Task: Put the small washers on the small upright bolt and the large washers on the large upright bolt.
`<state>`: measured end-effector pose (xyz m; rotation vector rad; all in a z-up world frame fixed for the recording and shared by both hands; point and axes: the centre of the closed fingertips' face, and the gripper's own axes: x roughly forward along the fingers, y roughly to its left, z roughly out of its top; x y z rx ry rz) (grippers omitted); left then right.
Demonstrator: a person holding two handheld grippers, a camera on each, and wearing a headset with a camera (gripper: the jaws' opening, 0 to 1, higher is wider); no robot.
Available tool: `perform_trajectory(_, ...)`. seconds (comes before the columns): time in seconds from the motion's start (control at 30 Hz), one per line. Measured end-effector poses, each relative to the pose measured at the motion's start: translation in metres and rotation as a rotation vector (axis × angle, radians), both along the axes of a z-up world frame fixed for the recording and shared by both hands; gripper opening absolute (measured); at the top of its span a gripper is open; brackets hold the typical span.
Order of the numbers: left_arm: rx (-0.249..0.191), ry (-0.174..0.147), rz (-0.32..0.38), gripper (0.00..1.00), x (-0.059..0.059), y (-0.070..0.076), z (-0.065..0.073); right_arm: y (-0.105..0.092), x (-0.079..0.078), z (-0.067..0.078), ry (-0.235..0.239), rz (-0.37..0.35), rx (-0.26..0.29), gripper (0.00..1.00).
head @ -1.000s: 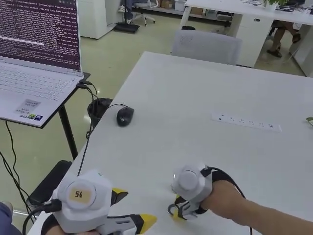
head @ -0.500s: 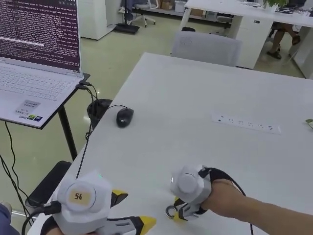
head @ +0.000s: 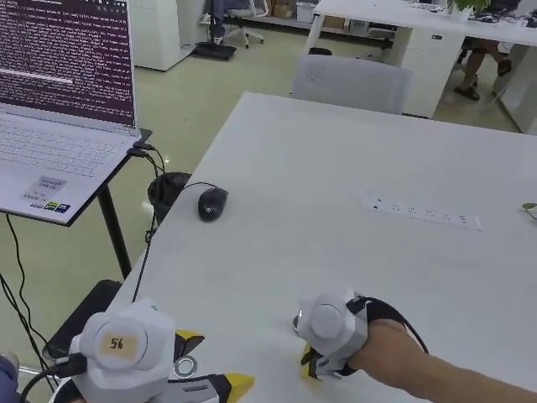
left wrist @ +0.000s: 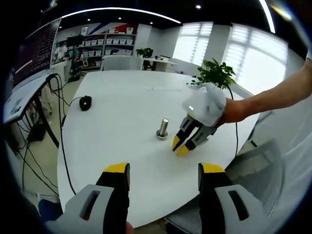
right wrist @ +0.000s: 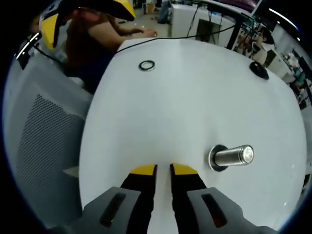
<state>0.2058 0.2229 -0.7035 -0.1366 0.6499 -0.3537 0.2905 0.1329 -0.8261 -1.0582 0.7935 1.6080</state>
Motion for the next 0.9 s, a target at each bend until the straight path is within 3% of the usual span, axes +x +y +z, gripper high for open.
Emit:
perform_trajectory(0.33,0.005,0.016,0.058,0.56,-0.016,0.017,-0.006,0.034,-0.021,0.001,0.022,0.055,0.043,0.25)
perform_trajectory(0.9,-0.011,0.019,0.101,0.56,-0.035,0.020,-0.007,0.088,-0.046,0.002,0.047,0.146,0.087,0.31)
